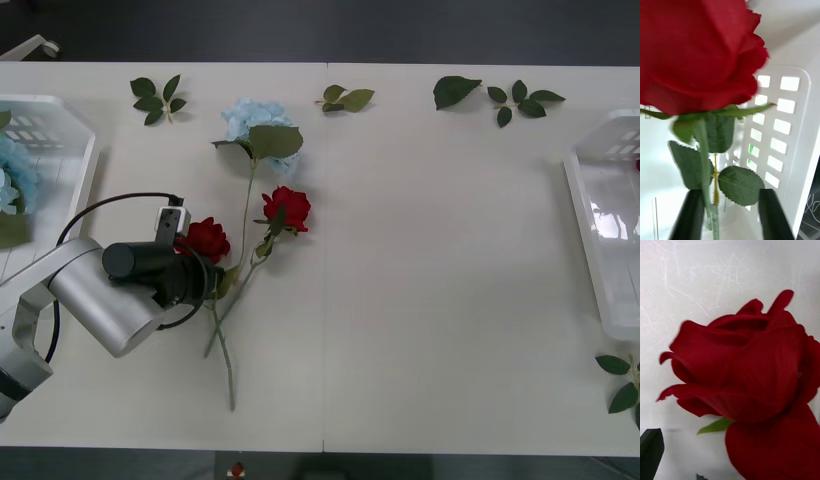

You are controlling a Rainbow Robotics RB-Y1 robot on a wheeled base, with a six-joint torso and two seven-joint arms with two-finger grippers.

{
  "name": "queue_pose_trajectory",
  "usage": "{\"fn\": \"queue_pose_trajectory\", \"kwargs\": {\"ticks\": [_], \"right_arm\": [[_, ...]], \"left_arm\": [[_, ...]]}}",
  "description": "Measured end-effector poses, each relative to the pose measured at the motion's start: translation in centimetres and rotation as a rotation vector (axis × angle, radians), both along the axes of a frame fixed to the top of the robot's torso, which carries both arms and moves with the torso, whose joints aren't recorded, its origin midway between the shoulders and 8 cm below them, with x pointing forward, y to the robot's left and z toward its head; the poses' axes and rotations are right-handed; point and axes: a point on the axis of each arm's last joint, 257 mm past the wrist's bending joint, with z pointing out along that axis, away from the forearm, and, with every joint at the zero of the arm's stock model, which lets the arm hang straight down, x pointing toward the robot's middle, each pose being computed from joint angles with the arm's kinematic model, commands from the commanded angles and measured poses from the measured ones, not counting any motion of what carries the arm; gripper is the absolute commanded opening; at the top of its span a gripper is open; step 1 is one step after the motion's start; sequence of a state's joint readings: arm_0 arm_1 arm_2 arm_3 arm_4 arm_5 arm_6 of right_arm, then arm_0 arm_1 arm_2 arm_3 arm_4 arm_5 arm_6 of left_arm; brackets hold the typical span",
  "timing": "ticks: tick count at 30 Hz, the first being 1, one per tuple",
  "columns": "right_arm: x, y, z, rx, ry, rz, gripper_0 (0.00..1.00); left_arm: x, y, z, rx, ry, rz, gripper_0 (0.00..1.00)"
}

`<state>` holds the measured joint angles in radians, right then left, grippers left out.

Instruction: Put the red flowers into the right box and the blue flowers into the left box

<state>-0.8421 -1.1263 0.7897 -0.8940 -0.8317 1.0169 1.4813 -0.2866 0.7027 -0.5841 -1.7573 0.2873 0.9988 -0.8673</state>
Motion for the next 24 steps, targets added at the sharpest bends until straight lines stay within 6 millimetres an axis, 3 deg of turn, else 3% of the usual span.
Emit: {"fn": "queue_pose_trajectory", "kwargs": {"ticks": [3, 6, 8, 13, 18, 19, 22, 24], "right_arm": [[0.0, 0.0, 0.0, -0.001, 0.001, 0.000, 0.95], [0.0, 0.0, 0.0, 0.000, 0.002, 0.002, 0.96], [0.0, 0.4, -0.2, 0.016, 0.005, 0.005, 0.97], [0.2, 2.6, -0.2, 0.094, 0.033, 0.062, 0.98], [1.5, 6.2, 2.6, 0.197, 0.022, 0.188, 0.98], [1.6, 6.7, 3.3, 0.213, 0.018, 0.214, 0.99], [1.3, 8.2, 5.3, 0.274, 0.023, 0.280, 0.99], [1.0, 9.3, 6.4, 0.313, 0.034, 0.333, 0.98]], "left_arm": [[0.3, 0.2, 0.2, 0.010, -0.014, -0.002, 1.00], [0.3, 0.2, 0.2, 0.010, -0.015, -0.002, 0.79], [0.3, 0.2, 0.1, 0.011, -0.014, -0.001, 0.74], [0.4, 1.0, -0.5, 0.028, -0.007, 0.016, 0.74], [1.8, 0.6, -0.7, 0.029, -0.024, 0.026, 0.71], [2.1, 0.4, -0.6, 0.025, -0.029, 0.025, 0.61], [2.7, -0.2, -0.4, 0.015, -0.037, 0.023, 0.04], [2.7, -0.4, -0.3, 0.013, -0.038, 0.022, 0.00]]}}
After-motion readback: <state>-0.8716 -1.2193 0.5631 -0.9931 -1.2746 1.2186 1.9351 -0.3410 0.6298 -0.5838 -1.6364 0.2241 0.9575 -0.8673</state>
